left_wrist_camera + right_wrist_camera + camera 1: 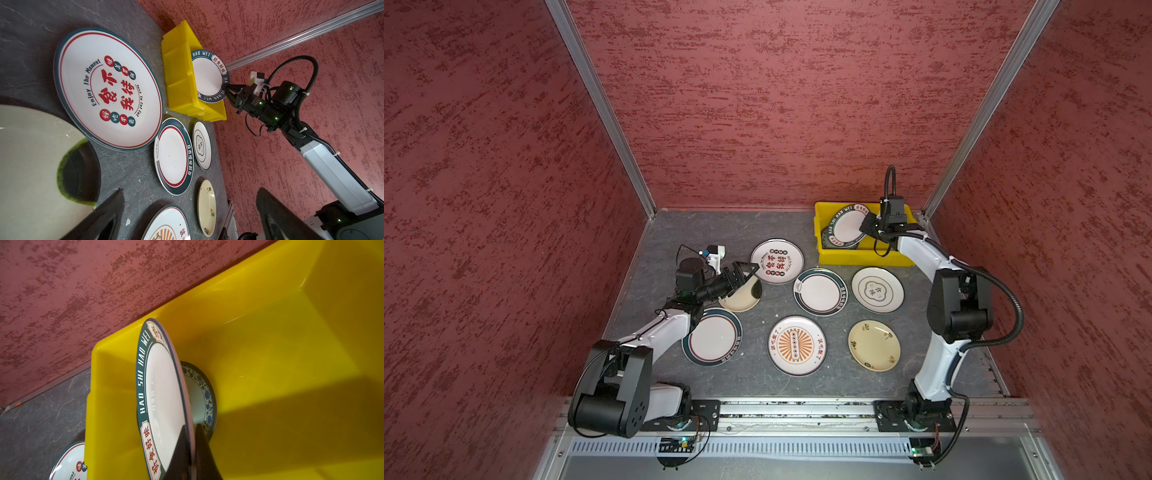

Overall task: Place the plates into the plastic bin on the countertop
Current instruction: 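Lower the green-rimmed plate into the yellow bin and open the right gripper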

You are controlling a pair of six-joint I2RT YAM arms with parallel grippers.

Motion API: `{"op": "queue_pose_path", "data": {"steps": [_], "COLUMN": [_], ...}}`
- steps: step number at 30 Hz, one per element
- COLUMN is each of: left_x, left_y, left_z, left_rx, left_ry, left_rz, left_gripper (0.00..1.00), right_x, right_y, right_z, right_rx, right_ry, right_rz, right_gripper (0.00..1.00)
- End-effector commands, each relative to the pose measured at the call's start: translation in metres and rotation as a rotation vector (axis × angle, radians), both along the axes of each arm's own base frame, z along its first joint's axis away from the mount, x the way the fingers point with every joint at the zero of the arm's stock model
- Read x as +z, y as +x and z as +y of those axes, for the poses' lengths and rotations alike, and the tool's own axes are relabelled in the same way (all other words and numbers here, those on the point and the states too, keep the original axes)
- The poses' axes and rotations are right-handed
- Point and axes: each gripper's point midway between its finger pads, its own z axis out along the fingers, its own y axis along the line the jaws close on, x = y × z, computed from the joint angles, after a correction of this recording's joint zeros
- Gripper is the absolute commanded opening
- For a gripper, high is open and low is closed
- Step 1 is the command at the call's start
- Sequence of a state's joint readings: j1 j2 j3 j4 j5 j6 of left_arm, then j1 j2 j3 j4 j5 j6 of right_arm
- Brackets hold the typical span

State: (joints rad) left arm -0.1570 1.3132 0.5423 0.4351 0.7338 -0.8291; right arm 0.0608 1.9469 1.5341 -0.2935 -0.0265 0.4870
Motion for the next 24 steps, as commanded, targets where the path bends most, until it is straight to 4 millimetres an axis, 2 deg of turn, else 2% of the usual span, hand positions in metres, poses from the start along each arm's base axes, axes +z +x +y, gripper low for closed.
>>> {"op": "queue_pose_path", "data": {"steps": [1, 5, 7, 10, 16, 22, 24], "left_x": [0.003, 0.0, -0.003, -0.005, -0.007, -0.01, -0.011], "left_y": [-0.002, -0.001, -0.001, 0.0, 0.001, 0.002, 0.002], "left_z": [0.0, 0.0, 0.001, 0.001, 0.001, 0.0, 0.001], "left_rx": [-0.001, 0.003, 0.005, 0.008, 0.008, 0.005, 0.007], "left_ry": [0.008, 0.014, 0.02, 0.021, 0.022, 0.018, 0.018], "left_rz": [-0.027, -0.016, -0.009, -0.004, 0.0, 0.014, 0.016], "left_gripper": [0.99, 0.99, 0.99, 0.99, 0.99, 0.99, 0.99], "right_x": [0.01, -0.005, -0.008, -0.008, -0.007, -0.008, -0.003], "right_y": [0.012, 0.015, 0.015, 0.014, 0.014, 0.012, 0.011], "right_z": [0.004, 0.012, 0.013, 0.012, 0.01, 0.003, 0.002], "right_rx": [0.012, 0.037, 0.037, 0.027, 0.034, 0.025, 0.027], "right_ry": [0.043, 0.087, 0.099, 0.11, 0.112, 0.11, 0.107], "right_rz": [-0.02, 0.009, 0.012, -0.003, -0.004, 0.003, -0.008], "right_gripper": [0.0, 0.01, 0.05, 0.19, 0.2, 0.42, 0.61]}}
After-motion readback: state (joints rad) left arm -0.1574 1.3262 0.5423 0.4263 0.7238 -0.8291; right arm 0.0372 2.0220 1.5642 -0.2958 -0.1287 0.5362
